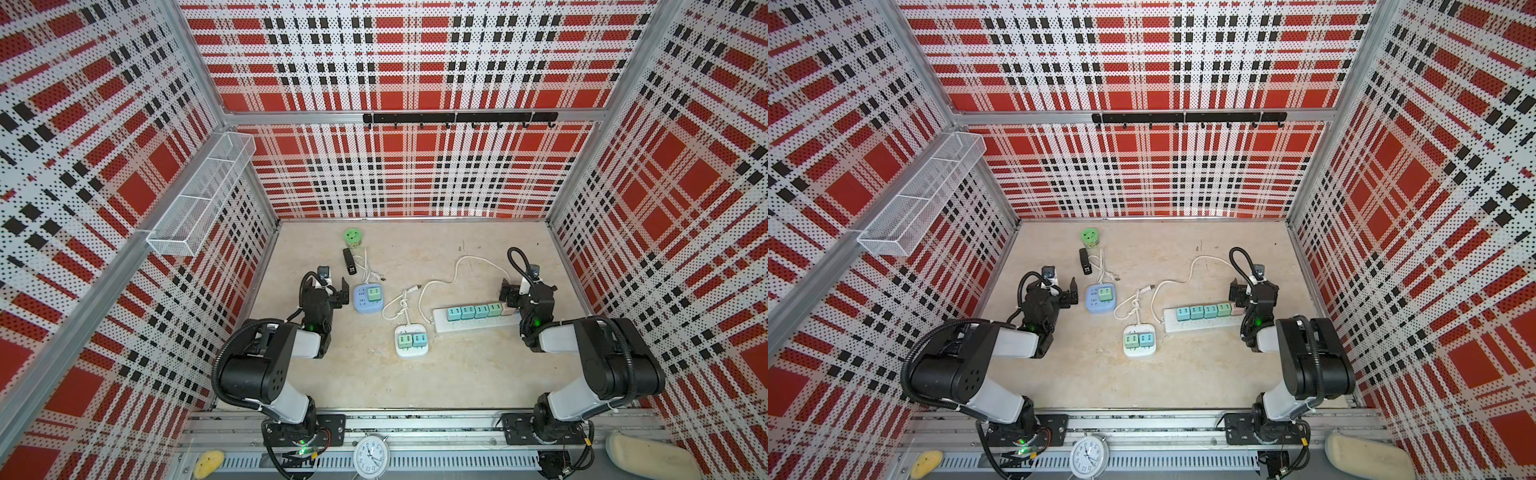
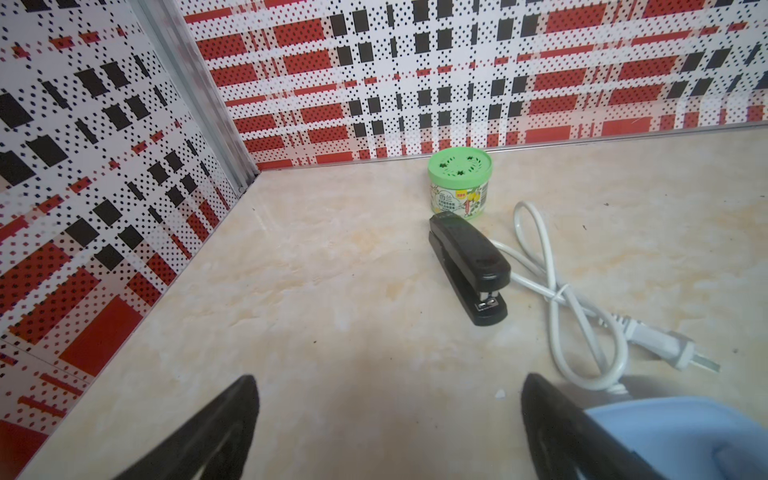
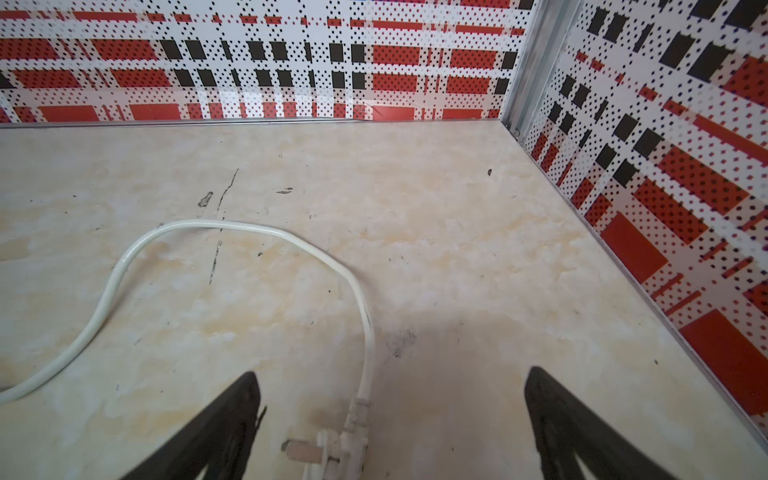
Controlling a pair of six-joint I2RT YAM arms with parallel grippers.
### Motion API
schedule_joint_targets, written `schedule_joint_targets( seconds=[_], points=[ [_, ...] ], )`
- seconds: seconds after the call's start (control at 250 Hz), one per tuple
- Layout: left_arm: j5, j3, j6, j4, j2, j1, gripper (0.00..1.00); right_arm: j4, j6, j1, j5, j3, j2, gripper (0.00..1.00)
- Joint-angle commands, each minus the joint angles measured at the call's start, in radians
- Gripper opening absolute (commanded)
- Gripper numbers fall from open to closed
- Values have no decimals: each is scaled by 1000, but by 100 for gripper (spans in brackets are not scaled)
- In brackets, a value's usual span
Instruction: Insert the plug
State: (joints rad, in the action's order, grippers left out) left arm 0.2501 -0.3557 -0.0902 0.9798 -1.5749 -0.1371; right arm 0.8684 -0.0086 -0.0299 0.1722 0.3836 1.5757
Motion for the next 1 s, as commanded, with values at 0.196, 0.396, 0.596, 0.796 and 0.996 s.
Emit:
schedule_joint_targets(
  seconds=[0.196, 0.396, 0.596, 0.796, 0.996],
  points=[
    [-15, -20, 6, 19, -5, 6, 99, 71, -23, -8, -5, 6, 9, 100],
    [-18, -22, 7, 16, -5, 9, 99, 77, -25, -7, -4, 6, 13, 100],
    [-21, -23, 9, 14, -4, 9, 99, 78, -27, -8, -2, 6, 15, 100],
    [-21, -23, 8, 13, -6, 11, 99, 78, -27, -8, -2, 6, 15, 100],
    [-21, -22, 9, 13, -6, 10, 99, 79, -26, -8, -3, 7, 15, 100]
  ],
)
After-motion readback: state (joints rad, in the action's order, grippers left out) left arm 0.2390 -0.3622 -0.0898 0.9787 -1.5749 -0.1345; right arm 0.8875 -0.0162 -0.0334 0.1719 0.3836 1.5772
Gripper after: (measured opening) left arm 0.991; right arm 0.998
